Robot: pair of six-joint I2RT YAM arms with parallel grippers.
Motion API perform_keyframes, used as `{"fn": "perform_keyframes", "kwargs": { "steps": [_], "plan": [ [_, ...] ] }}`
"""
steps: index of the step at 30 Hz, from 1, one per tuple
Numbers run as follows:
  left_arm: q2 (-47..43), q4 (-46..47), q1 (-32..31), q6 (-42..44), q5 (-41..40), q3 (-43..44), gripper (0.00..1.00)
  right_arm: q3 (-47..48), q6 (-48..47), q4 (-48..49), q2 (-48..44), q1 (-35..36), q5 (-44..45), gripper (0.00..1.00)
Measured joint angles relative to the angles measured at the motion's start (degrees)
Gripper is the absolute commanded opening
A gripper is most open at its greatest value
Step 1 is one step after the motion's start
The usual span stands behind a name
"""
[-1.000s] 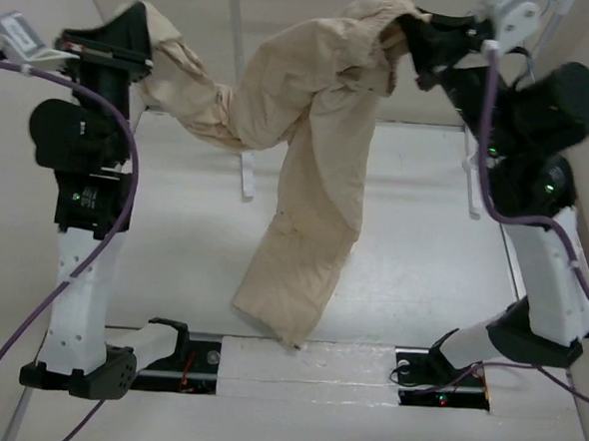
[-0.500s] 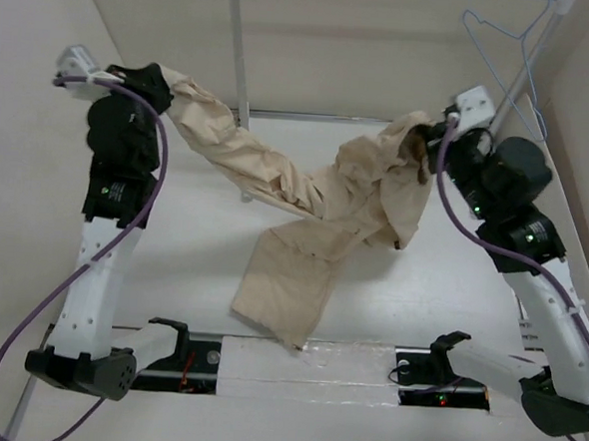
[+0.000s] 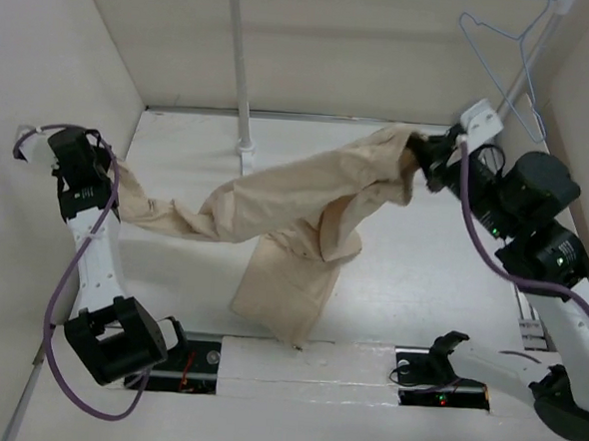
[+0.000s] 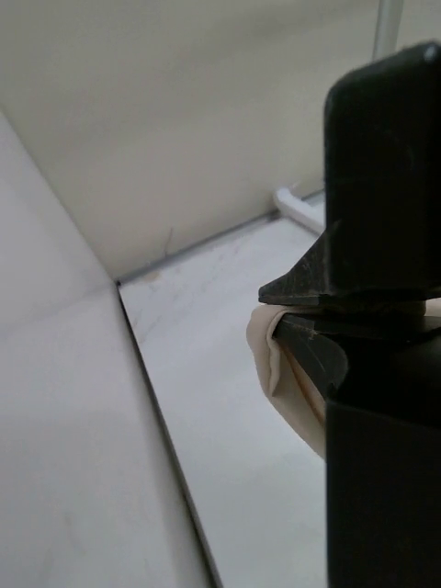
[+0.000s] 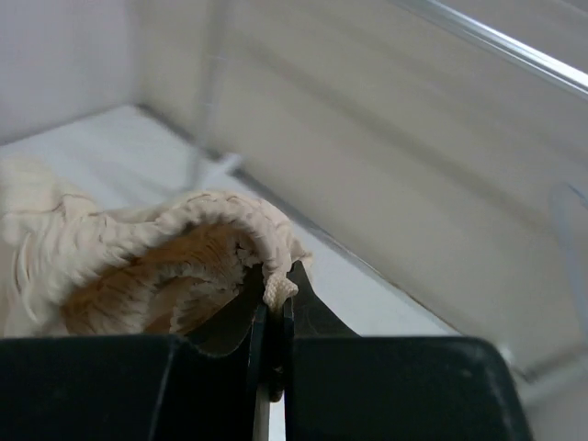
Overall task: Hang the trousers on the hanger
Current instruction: Flatten out the trousers at the center of the board.
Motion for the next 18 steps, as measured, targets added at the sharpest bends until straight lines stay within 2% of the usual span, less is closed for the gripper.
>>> {"fn": "perform_keyframes", "kwargs": {
  "steps": [1,3,5,6,7,8,9,10,12,15,16,18],
  "plan": [
    [1.1,0.0,0.1,-0.2,0.7,2.3,0.00,-0.2,0.5,0.5,-0.2,-5.6,-0.3,0.00],
    [4.0,1.1,-1.2,-0.1,2.5,7.2,0.22,-0.8,1.9,2.5,2.1,-16.0,-0.4,0.00],
    [8.5,1.3,-3.0,1.1,6.2,14.1,0.33,-2.5,3.3,5.3,6.4,-24.3,-1.8,0.00],
    [10.8,0.2,-3.5,2.6,10.0,17.1,0.42,-3.8,4.2,6.6,8.9,-27.4,-2.1,0.00],
    [15.0,0.3,-4.6,2.7,10.1,22.3,0.42,-5.3,4.8,7.5,11.4,-29.4,-2.0,0.00],
    [17.7,1.0,-5.2,3.8,12.4,24.4,0.58,-7.0,5.8,8.0,14.2,-32.1,-2.7,0.00],
    [19.1,1.7,-5.6,5.0,14.4,24.2,0.66,-8.7,6.5,8.3,16.7,-34.2,-4.0,0.02],
    [19.4,2.0,-5.9,5.7,16.2,22.2,0.71,-10.1,7.2,8.3,18.8,-36.1,-4.7,0.11],
    [17.0,3.3,-6.0,5.8,18.1,13.4,0.84,-12.5,8.6,8.1,22.7,-39.7,-5.6,0.19],
    [9.4,1.4,-6.1,5.1,18.4,0.2,0.84,-13.2,9.5,7.7,26.4,-43.6,-6.2,0.32],
    [5.5,0.4,-6.4,4.8,18.2,-3.4,0.84,-13.2,9.7,7.9,26.8,-44.5,-6.4,0.42],
    [-3.1,0.8,-8.2,4.2,17.7,-8.6,0.83,-13.2,10.3,8.5,26.8,-45.9,-6.8,0.57]
  ]
}}
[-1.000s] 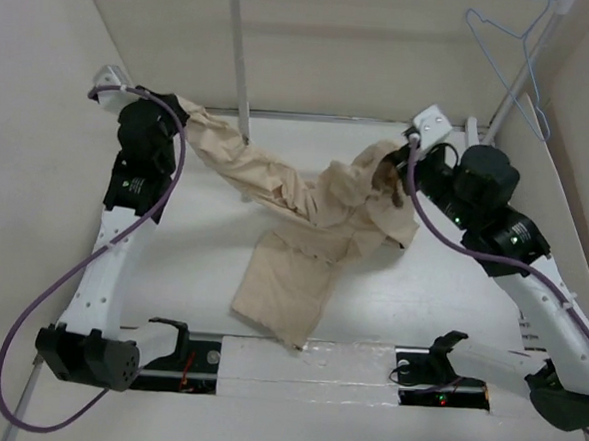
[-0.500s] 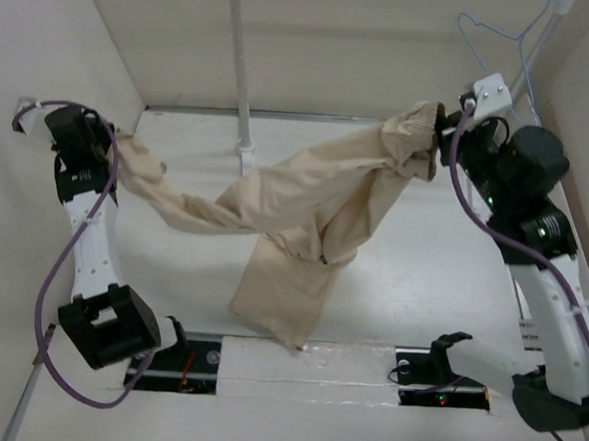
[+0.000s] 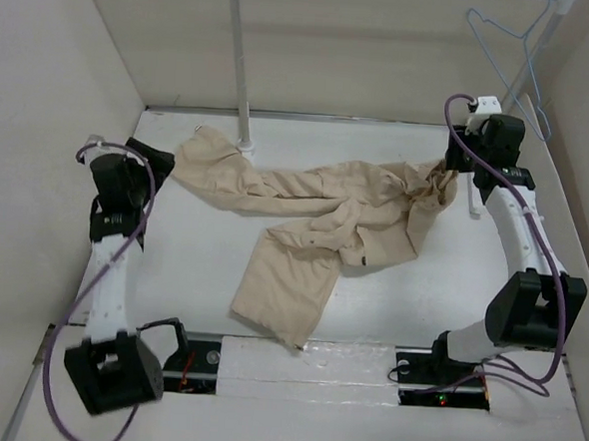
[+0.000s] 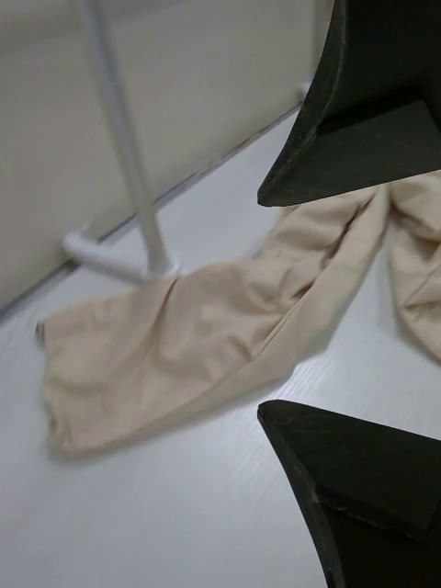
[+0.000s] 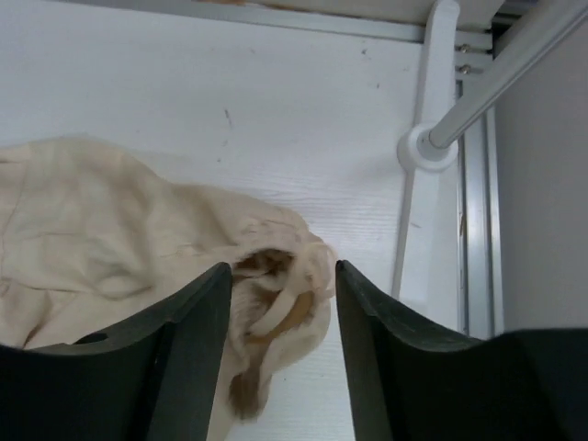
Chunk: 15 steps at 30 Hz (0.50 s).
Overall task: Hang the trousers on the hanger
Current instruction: Flatten out the trousers at the center of the board.
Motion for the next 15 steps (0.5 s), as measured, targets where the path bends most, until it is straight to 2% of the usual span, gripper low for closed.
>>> {"fn": "perform_keyframes", "kwargs": {
  "steps": [1,2,5,6,7,8,9,12,15],
  "plan": [
    [-5.0,0.1,-1.7,-0.1,0.0,-2.2,0.82,0.0,0.0,0.7,-0.4,-0.3,-0.1,0.70],
    [-10.1,0.8,-3.7,-0.1,0.2,-4.4,0.79,-0.1,0.2,1.2,-1.1,-0.3,0.1,0.74],
    [-22.8,1.3,-7.5,1.1,2.5,-10.9,0.70,-1.8,-0.3,3.2,-5.8,1.8,1.6,0.76],
    [-26.9,0.4,-7.6,1.9,3.3,-13.0,0.69,-2.7,-0.5,3.8,-8.0,3.2,2.1,0.71],
    [-29.9,-1.1,-7.6,3.0,4.3,-14.9,0.68,-3.7,-0.9,4.5,-10.2,4.4,2.8,0.34],
    [-32.0,-3.0,-7.8,3.7,5.7,-16.3,0.66,-4.9,-1.7,5.0,-12.7,5.7,3.6,0.14],
    [-33.1,-5.3,-8.7,4.1,6.6,-17.2,0.65,-6.0,-1.9,7.3,-14.8,6.8,4.3,0.00],
    [-34.1,-10.1,-12.9,4.5,10.4,-17.5,0.64,-12.3,-2.3,9.5,-22.8,10.7,5.0,0.00],
    [-34.1,-12.2,-13.9,5.4,12.6,-17.5,0.64,-19.3,-2.4,11.1,-28.1,16.4,6.4,0.00]
  ]
}}
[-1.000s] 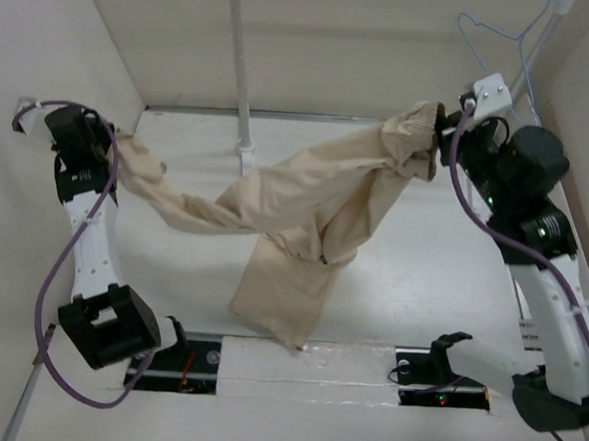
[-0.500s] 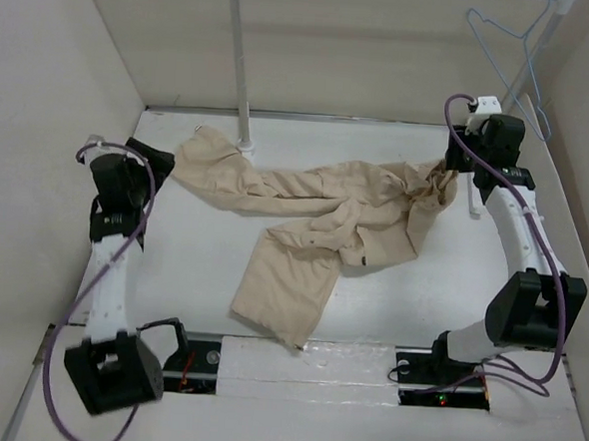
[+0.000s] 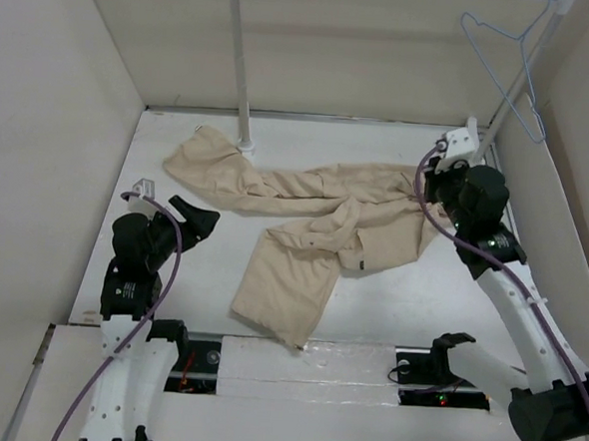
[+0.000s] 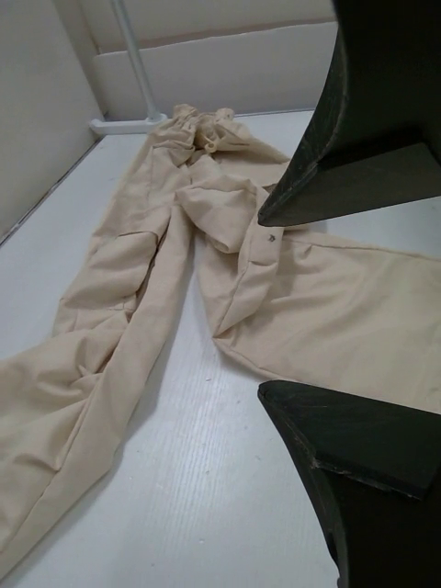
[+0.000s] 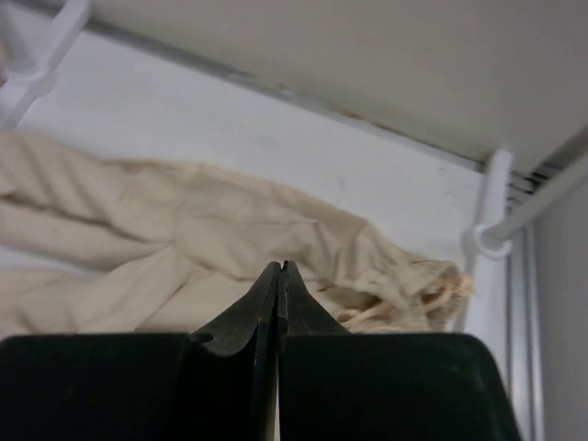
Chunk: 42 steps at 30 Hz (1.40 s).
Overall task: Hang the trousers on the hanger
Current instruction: Flatten out the trousers at the center of the board.
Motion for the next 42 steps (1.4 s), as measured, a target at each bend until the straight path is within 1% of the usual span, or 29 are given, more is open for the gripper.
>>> {"fn": "perform_keyframes", "kwargs": {
  "steps": [2,4,5,6,7,8,10,12,13,14,16,17,19,20,22,23,25,27,28,31,32,34,36,39,42],
  "plan": [
    [1.4,0.9,0.0,0.6,0.1,0.0,0.66,-2.9,-0.3,0.0,-0.5,3.9,-0.2,0.03],
    [5.5,3.0,0.0,0.7,0.0,0.8,0.66,-4.9,-0.9,-0.4,1.1,7.2,-0.4,0.10],
    [8.5,4.4,-0.6,0.5,-0.5,1.5,0.66,-5.9,-1.1,-0.7,2.0,8.6,-0.3,0.15],
    [11.8,5.8,-1.8,0.2,-2.7,2.9,0.66,-6.6,-1.4,-1.6,2.8,9.8,-0.1,0.26],
    [15.3,7.1,-3.8,0.1,-5.7,5.0,0.67,-7.3,-1.6,-2.5,3.3,10.6,0.1,0.31],
    [20.0,7.2,-7.5,0.0,-9.9,8.5,0.68,-7.9,-1.9,-3.3,3.4,11.3,0.3,0.34],
    [29.8,8.3,-16.6,0.4,-17.6,18.2,0.68,-8.1,-2.3,-4.3,3.3,12.2,0.7,0.35],
    [39.1,9.9,-27.1,1.2,-25.8,29.2,0.68,-8.0,-2.4,-4.8,2.6,12.2,1.1,0.38],
    [41.7,11.7,-32.1,1.7,-29.1,32.8,0.67,-8.0,-2.5,-5.3,1.9,12.1,1.6,0.39],
    [42.6,13.8,-37.0,2.3,-31.6,34.1,0.63,-8.0,-2.7,-6.0,1.0,12.1,2.1,0.41],
    [39.7,15.3,-46.4,2.1,-35.5,31.5,0.62,-8.0,-2.9,-7.3,-1.9,11.2,3.0,0.44],
    [36.6,16.1,-50.6,1.4,-36.8,28.2,0.60,-8.0,-3.0,-7.5,-3.6,10.6,3.2,0.45],
    [30.2,15.0,-56.5,-1.3,-38.8,21.0,0.62,-8.8,-3.0,-7.0,-7.4,8.5,3.2,0.46],
    [26.3,12.9,-60.7,-3.7,-41.0,16.4,0.62,-9.5,-2.9,-6.8,-9.0,7.3,2.9,0.47],
    [23.6,8.3,-68.8,-10.9,-45.6,11.7,0.65,-11.1,-2.6,-6.3,-10.9,5.2,1.4,0.47],
    [23.7,5.0,-73.9,-15.3,-47.7,10.5,0.66,-11.8,-2.4,-6.2,-11.4,4.1,0.3,0.47],
    [26.8,-0.8,-83.4,-22.5,-49.2,9.9,0.68,-12.7,-2.1,-6.3,-11.6,3.0,-1.4,0.49],
    [34.2,-5.4,-90.2,-28.0,-50.3,11.3,0.71,-13.5,-1.9,-6.5,-11.4,2.0,-2.6,0.54],
    [38.9,-7.4,-92.5,-30.1,-50.7,12.6,0.74,-13.6,-1.9,-6.9,-11.5,1.5,-3.2,0.55],
    [52.9,-12.5,-97.0,-34.6,-51.4,17.7,0.78,-13.6,-2.0,-7.0,-12.4,-0.9,-4.4,0.56],
    [56.1,-13.1,-97.8,-35.3,-51.4,18.6,0.78,-13.6,-2.0,-7.0,-12.6,-1.6,-4.7,0.56],
    [59.7,-13.6,-98.6,-36.3,-51.4,18.8,0.77,-13.6,-2.0,-7.1,-12.7,-3.3,-6.0,0.56],
    [60.1,-13.0,-98.4,-37.0,-51.3,17.1,0.74,-13.6,-1.9,-7.1,-12.7,-4.6,-7.5,0.56],
    [57.4,-9.6,-97.0,-36.8,-50.9,12.7,0.71,-13.6,-1.9,-7.0,-12.8,-5.3,-8.9,0.56],
    [55.2,-8.3,-96.0,-36.7,-50.9,9.8,0.64,-13.8,-1.9,-6.9,-12.8,-5.4,-10.1,0.56]
  ]
}}
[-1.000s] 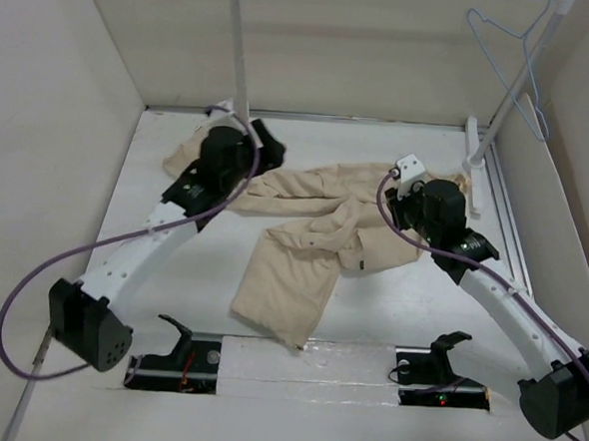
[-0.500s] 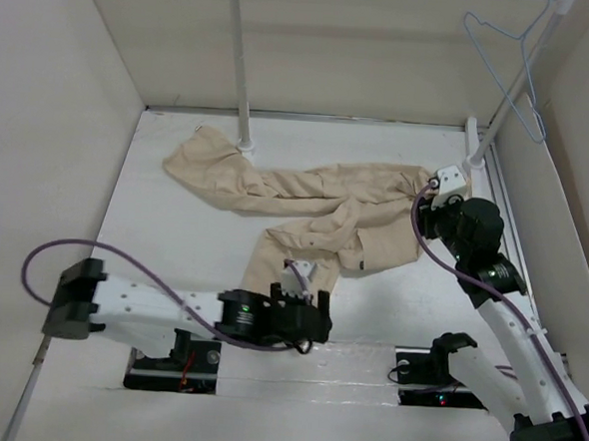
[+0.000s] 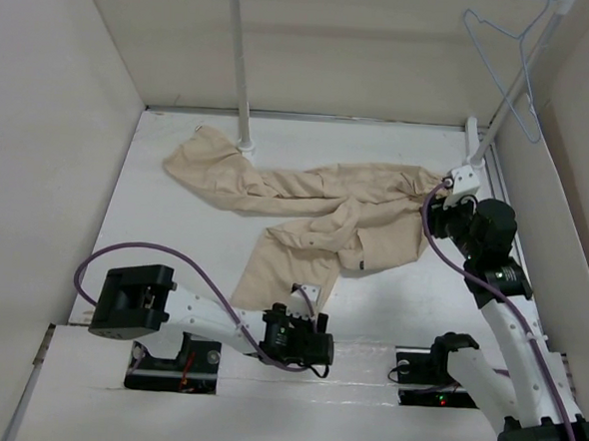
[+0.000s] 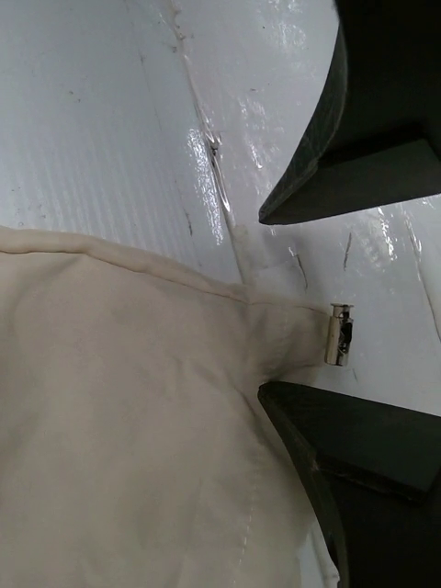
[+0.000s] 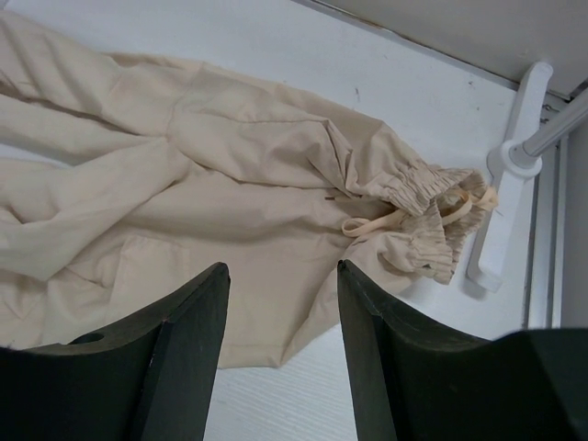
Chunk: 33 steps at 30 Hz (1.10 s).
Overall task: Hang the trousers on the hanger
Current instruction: Flatten out the trousers at the center of the board.
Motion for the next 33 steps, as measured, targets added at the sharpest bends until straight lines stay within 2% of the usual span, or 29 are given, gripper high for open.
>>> {"fn": "perform_keyframes", "kwargs": {
  "steps": [2,3,4,5,6,9,12,15,19,20,21,23,25,30,33],
  "plan": [
    [0.5,0.4,0.1,0.3,0.0,-0.1,0.57,-0.5,0.0,0.4,0.0,0.0,-1.0,0.56],
    [1.1,0.6,0.1,0.5,-0.3,0.0,0.46,-0.8,0.0,0.4,0.0,0.0,-1.4,0.56],
    [1.8,0.0,0.2,0.8,-0.7,0.4,0.19,-1.0,0.0,0.4,0.0,0.0,-1.7,0.56],
    [2.3,0.0,0.3,0.6,-1.1,0.6,0.02,-1.3,0.0,0.5,0.0,0.0,-1.9,0.56],
    [2.9,-0.1,0.7,0.7,-1.6,0.8,0.00,-1.6,0.0,0.5,0.0,0.0,-1.9,0.56],
    [2.6,-2.0,1.9,-0.7,-2.4,1.0,0.00,-1.9,0.0,0.5,-0.1,0.0,-1.5,0.55],
    [-2.5,-9.6,2.7,-4.1,-4.3,0.6,0.00,-3.2,0.5,0.8,-1.0,0.0,-0.7,0.53],
    [-16.4,-16.9,5.1,-5.6,-7.1,0.9,0.00,-5.8,1.3,0.9,-2.4,0.0,1.8,0.45],
    [-37.5,-22.5,14.0,-4.1,-13.6,4.7,0.00,-8.5,2.6,0.7,-2.3,-1.0,7.2,0.39],
    [-41.8,-23.6,15.4,-3.0,-15.6,6.5,0.00,-9.1,3.1,0.8,-1.6,-1.7,8.1,0.40],
    [-45.4,-24.2,15.9,-1.5,-17.6,8.4,0.00,-9.6,3.6,0.9,-0.4,-2.5,8.9,0.52],
    [-50.6,-24.1,16.0,2.7,-22.0,11.8,0.00,-11.1,4.7,2.3,2.3,-4.4,9.7,0.58],
    [-53.5,-25.7,16.2,3.0,-23.1,15.6,0.00,-12.3,5.5,3.1,5.3,-6.2,10.1,0.58],
    [-50.8,-34.8,16.8,2.8,-25.8,20.1,0.00,-12.9,8.6,8.2,13.6,-13.0,9.5,0.64],
    [-54.9,-34.2,16.8,5.0,-29.1,21.0,0.00,-12.3,10.0,12.6,18.2,-15.3,9.5,0.64]
  ]
}}
